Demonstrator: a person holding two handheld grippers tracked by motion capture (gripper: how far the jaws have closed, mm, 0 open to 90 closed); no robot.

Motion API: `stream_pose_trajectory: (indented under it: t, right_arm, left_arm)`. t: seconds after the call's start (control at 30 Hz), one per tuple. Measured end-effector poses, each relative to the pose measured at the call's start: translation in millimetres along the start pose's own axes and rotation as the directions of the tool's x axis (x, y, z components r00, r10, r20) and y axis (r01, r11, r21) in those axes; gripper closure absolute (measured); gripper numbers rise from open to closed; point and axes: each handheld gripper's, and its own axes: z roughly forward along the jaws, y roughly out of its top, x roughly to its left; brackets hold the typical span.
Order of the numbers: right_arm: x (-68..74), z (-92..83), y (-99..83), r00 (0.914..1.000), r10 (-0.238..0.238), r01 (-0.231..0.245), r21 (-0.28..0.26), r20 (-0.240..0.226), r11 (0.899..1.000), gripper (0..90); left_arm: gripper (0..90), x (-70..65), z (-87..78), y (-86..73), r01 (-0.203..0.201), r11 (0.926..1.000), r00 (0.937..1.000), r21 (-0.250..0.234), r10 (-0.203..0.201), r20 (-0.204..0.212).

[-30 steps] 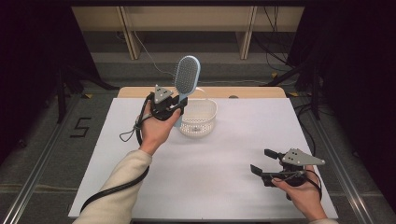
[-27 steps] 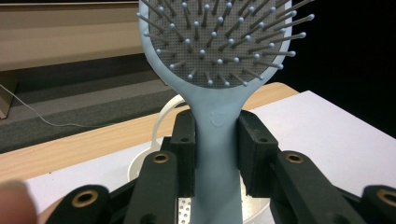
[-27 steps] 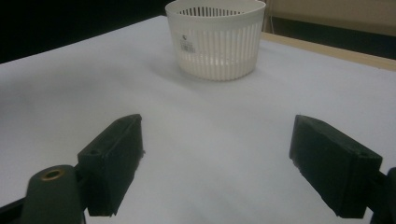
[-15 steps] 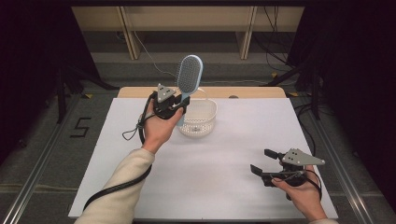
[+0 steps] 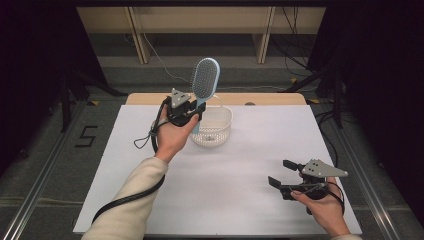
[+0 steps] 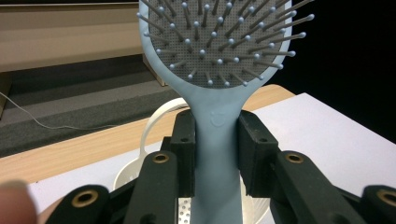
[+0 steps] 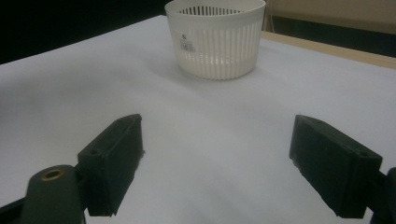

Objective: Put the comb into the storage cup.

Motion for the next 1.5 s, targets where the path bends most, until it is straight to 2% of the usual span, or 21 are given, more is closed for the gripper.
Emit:
stream_pose_trajectory:
  t: [1.1, 1.17, 1.23, 1.33, 1.5]
  right_arm:
    - [-0.1, -0.8, -0.1, 1.0000, -0.003, 0.003, 0.000, 0.000, 1.000, 18.1]
    - [-0.1, -0.7, -0.1, 1.0000, -0.003, 0.003, -0.001, 0.000, 1.000, 18.1]
    - [-0.2, -0.7, -0.2, 1.0000, -0.004, 0.004, -0.002, 0.000, 1.000, 18.2]
    - [-0.2, -1.0, 0.0, 1.0000, -0.004, 0.004, -0.002, 0.000, 1.000, 18.2]
    - [0.0, -1.0, -0.1, 1.0000, -0.002, 0.002, -0.001, 0.000, 1.000, 18.2]
  left_arm:
    - [69.7, -8.3, 20.7, 9.0, 0.001, 0.9997, 1.0000, -0.025, 0.000, 0.004]
    - [69.7, -7.5, 22.1, 9.5, -0.015, 0.9996, 0.9999, -0.024, 0.015, 0.007]
    - [69.7, -9.0, 23.3, 9.2, 0.001, 0.9997, 1.0000, -0.025, -0.001, 0.002]
    - [69.7, -8.7, 24.9, 9.5, -0.010, 0.9997, 0.9999, -0.024, 0.010, 0.004]
    - [69.7, -9.5, 27.6, 9.6, 0.000, 0.9997, 1.0000, -0.024, 0.000, 0.000]
